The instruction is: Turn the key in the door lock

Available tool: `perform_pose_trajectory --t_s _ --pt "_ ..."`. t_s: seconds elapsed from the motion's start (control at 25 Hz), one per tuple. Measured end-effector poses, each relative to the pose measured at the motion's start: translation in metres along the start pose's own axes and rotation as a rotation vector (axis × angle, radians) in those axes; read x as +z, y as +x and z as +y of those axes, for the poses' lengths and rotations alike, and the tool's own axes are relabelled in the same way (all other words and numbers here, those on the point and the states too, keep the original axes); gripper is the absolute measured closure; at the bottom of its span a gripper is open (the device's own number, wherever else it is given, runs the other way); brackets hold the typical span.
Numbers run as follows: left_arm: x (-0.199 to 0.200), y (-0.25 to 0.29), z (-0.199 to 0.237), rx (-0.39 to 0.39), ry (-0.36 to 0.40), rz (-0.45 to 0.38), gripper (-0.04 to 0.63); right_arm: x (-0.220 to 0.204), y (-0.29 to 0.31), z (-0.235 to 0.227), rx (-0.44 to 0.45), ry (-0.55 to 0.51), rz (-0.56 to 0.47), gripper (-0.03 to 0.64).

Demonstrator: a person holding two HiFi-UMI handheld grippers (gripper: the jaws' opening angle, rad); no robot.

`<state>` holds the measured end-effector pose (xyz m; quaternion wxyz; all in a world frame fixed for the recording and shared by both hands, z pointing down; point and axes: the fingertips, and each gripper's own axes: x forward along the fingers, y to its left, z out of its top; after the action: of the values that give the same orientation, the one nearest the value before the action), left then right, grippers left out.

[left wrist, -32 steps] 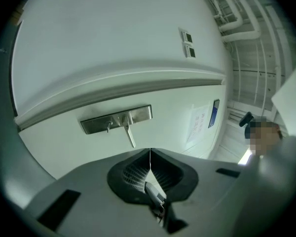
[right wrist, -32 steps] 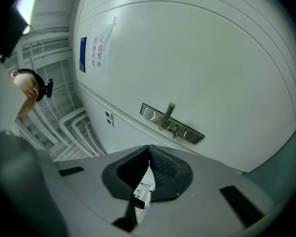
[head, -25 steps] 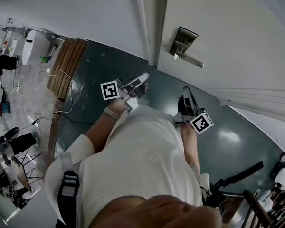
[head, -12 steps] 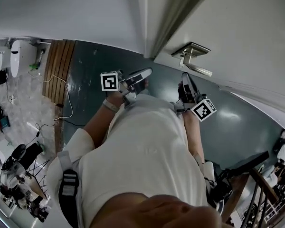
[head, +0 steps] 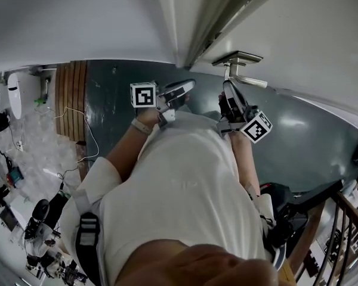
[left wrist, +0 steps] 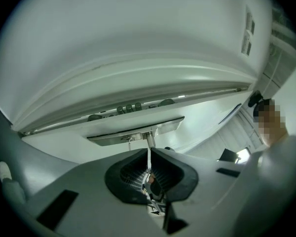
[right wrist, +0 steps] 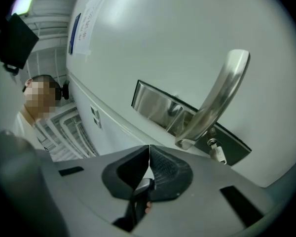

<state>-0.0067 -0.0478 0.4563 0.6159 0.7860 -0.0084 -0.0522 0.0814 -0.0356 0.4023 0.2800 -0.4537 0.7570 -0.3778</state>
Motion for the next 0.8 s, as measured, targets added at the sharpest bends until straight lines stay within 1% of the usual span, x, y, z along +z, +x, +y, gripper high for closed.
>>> perform_pose_trajectory --t_s 0.12,0.28,0.36,0.44,0.56,0.68,0.8 --pt "-0.001 0.005 -0.002 0.011 -0.071 -0.010 0.584 -0.003 -0.004 0.005 0.006 0.018 0.005 0.592" --pt "-0.002 0.010 0.011 0.000 -0.114 -0.046 0.583 -0.010 -0.014 -0.001 -0.003 0.021 0.020 0.592" --pt "-0.001 0.018 0.021 0.015 -0.131 -0.064 0.582 -0.010 -0.019 -0.009 -0.013 0.023 0.037 0.592" --pt "0.003 0.025 0.036 0.048 -0.117 -0.059 0.572 -0.012 -0.018 -0.018 -0.022 0.028 0.052 0.592" --pt "0.002 0.038 0.056 0.080 -0.038 -0.012 0.538 -0.016 -0.019 -0.031 -0.035 0.023 0.062 0.592" --pt "-0.015 0.069 0.058 0.129 0.009 0.035 0.513 -0.001 -0.043 -0.032 -0.041 0.014 0.055 0.592" --pt "-0.025 0.098 0.052 0.161 0.023 0.054 0.502 0.018 -0.062 -0.032 -0.046 0.023 0.033 0.592"
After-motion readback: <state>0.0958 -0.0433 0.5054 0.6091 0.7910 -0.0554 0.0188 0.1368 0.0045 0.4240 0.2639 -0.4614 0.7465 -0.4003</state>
